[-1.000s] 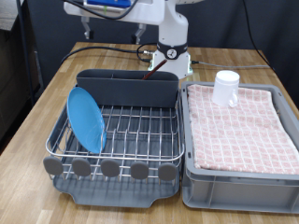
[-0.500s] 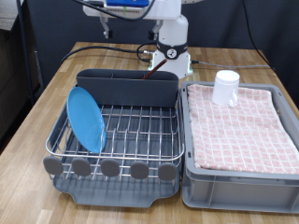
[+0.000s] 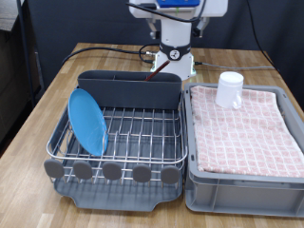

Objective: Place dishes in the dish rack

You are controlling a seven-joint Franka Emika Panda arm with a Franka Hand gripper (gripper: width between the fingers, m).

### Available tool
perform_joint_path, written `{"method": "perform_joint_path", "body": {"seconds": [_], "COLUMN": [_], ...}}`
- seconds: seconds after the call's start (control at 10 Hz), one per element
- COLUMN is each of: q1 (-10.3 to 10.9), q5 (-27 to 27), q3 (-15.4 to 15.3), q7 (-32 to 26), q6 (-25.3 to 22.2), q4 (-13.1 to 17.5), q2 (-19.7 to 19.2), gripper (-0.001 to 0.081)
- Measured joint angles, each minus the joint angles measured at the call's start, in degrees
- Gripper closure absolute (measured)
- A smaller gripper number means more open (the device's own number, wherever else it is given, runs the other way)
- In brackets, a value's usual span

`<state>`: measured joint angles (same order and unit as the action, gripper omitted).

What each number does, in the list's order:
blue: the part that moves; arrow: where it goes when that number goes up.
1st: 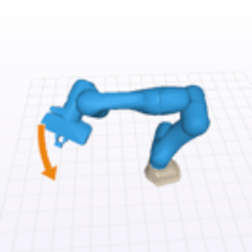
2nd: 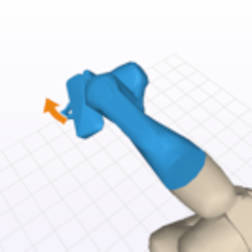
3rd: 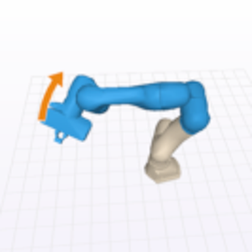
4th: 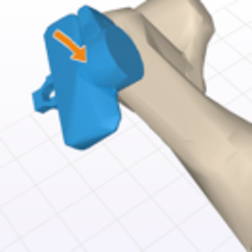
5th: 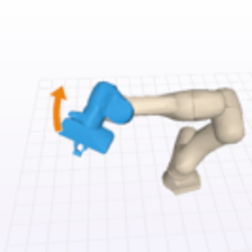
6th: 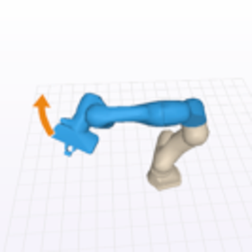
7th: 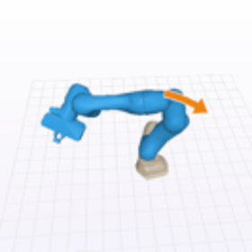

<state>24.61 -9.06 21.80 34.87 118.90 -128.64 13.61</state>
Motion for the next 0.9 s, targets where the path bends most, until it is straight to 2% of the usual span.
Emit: {"method": "perform_joint_path", "body": {"seconds": [0.3, 0.5, 0.7, 0.9], "q1": [1.13, 2.08, 3.28, 3.42], "q5": [0.72, 1.55, 3.37, 3.65], "q3": [-4.87, -7.74, -9.80, -9.95], "q7": [10.54, 15.46, 17.08, 17.30], "q6": [-0.06, -0.04, -0.14, -0.15], "q4": [-2.12, -4.11, -6.13, -6.91], "q2": [1.63, 3.14, 4.82, 5.64], "gripper": [0.0004, 0.0004, 0.0004, 0.0004]}}
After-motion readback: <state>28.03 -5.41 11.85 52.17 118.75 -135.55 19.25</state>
